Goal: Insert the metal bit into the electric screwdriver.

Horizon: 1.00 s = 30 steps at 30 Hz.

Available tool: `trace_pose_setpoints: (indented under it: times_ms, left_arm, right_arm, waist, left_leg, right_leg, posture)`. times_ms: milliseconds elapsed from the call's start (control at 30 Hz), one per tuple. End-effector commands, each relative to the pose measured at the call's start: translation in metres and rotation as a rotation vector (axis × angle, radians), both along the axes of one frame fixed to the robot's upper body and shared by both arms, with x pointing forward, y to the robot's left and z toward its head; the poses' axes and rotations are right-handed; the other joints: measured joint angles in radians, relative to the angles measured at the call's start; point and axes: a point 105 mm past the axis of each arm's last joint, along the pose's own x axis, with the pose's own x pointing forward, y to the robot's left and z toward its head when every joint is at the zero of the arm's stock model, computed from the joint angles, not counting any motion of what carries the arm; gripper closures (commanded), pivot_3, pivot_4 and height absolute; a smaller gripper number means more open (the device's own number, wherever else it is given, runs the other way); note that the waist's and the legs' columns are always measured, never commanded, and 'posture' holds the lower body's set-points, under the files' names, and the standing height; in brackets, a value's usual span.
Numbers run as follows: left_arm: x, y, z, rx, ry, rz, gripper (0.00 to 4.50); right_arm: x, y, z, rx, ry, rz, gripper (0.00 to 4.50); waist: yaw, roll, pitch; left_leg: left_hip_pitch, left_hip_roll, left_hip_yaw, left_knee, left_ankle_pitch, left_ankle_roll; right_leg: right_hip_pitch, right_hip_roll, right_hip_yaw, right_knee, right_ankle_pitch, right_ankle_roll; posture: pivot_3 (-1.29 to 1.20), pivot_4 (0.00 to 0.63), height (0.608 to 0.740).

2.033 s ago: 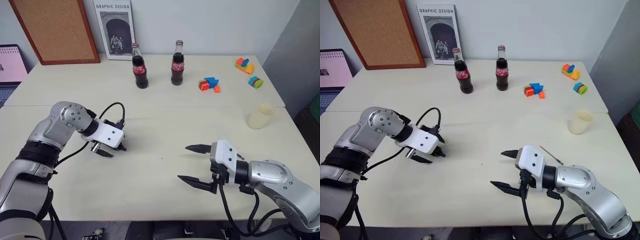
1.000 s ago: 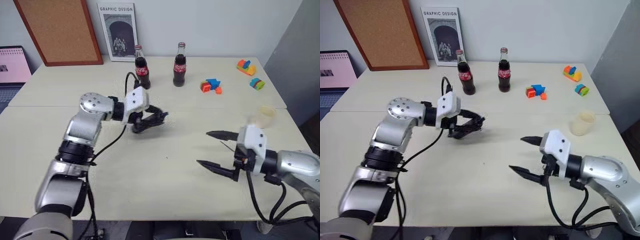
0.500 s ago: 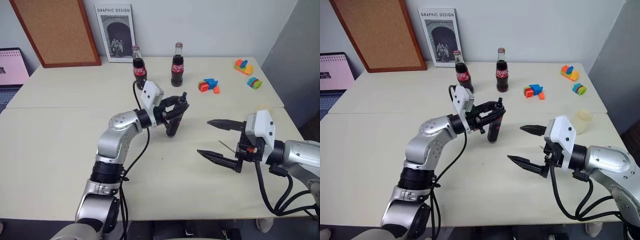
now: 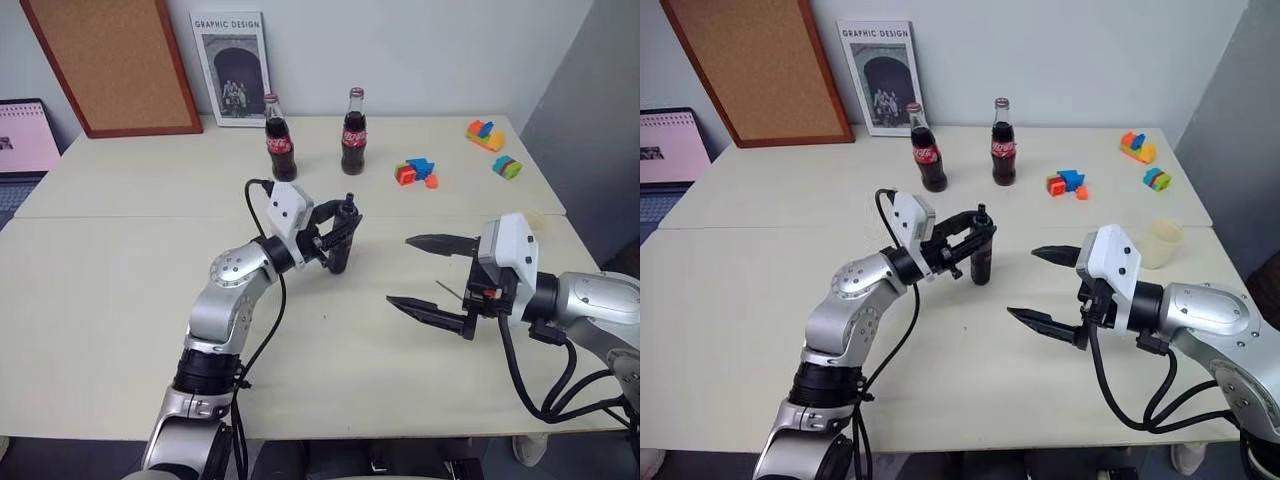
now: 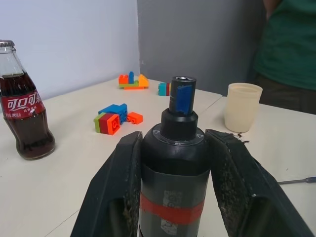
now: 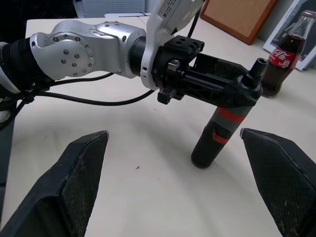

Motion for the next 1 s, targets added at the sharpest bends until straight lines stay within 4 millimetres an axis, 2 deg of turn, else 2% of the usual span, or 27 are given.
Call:
trace_pose_setpoints:
  times_ms: [33, 200, 333, 400, 667, 800, 1000]
  left_arm:
    - [-0.002, 0.005, -0.006, 0.016, 0.014, 0.024, 2.86]
    - [-0.001, -0.006, 0.014, -0.05, -0.031, 0.029, 2.86]
    - [-0.008, -0.021, 0.037, -0.131, -0.062, -0.008, 2.87]
    - [-0.013, -0.028, 0.042, -0.145, -0.075, -0.028, 2.87]
    - [-0.023, -0.036, 0.022, -0.127, -0.045, -0.039, 2.87]
    - [-0.028, -0.04, 0.013, -0.106, -0.043, -0.043, 2.87]
    - [-0.033, -0.043, 0.004, -0.086, -0.044, -0.047, 2.87]
  right_arm:
    - [0.002, -0.004, 0.005, -0.022, -0.021, -0.003, 0.0]
    - [0.015, -0.02, 0.0, -0.086, -0.011, -0.074, 0.0]
    - [0.028, -0.044, -0.007, -0.172, 0.009, -0.174, 0.0]
    - [0.034, -0.06, -0.016, -0.233, 0.066, -0.25, 0.0]
    - [0.047, -0.101, -0.054, -0.373, 0.269, -0.453, 0.0]
    - [0.049, -0.108, -0.07, -0.383, 0.387, -0.492, 0.0]
    - [0.058, -0.118, -0.09, -0.481, 0.434, -0.539, 0.0]
  waist:
    - [0.0, 0.0, 0.0]
    - [0.0, 0.0, 0.0]
    - [0.002, 0.0, 0.0]
    - [0.003, -0.001, 0.0]
    - [0.002, -0.001, 0.0]
    - [0.003, -0.001, 0.001]
    - [0.002, -0.001, 0.0]
  left_leg:
    - [0.0, 0.0, 0.0, 0.0, 0.0, 0.0]
    - [0.0, 0.0, 0.0, 0.0, 0.0, 0.0]
    - [-0.001, 0.0, 0.001, 0.0, 0.0, 0.0]
    - [-0.002, 0.0, 0.001, 0.0, 0.0, 0.0]
    - [-0.002, 0.0, 0.0, -0.001, 0.0, 0.0]
    - [-0.002, 0.0, 0.001, -0.001, 0.0, 0.0]
    - [-0.002, 0.0, 0.001, -0.001, 0.0, 0.0]
  right_leg:
    - [0.0, 0.0, 0.0, 0.0, 0.0, 0.0]
    - [0.0, 0.0, -0.001, 0.0, 0.0, 0.0]
    - [0.0, 0.0, -0.001, -0.001, 0.0, 0.0]
    - [0.0, 0.0, 0.0, -0.002, 0.0, 0.0]
    - [-0.001, 0.0, 0.001, -0.004, 0.0, 0.0]
    - [-0.001, 0.0, 0.0, -0.003, 0.0, 0.0]
    - [-0.001, 0.0, 0.001, -0.003, 0.0, 0.0]
  posture:
    - [0.0, 0.15, 0.74]
    - [0.0, 0.15, 0.74]
    - [0.0, 0.15, 0.74]
    - [0.0, 0.15, 0.74]
    - [0.0, 0.15, 0.74]
    - [0.0, 0.15, 0.74]
    - [0.0, 0.15, 0.74]
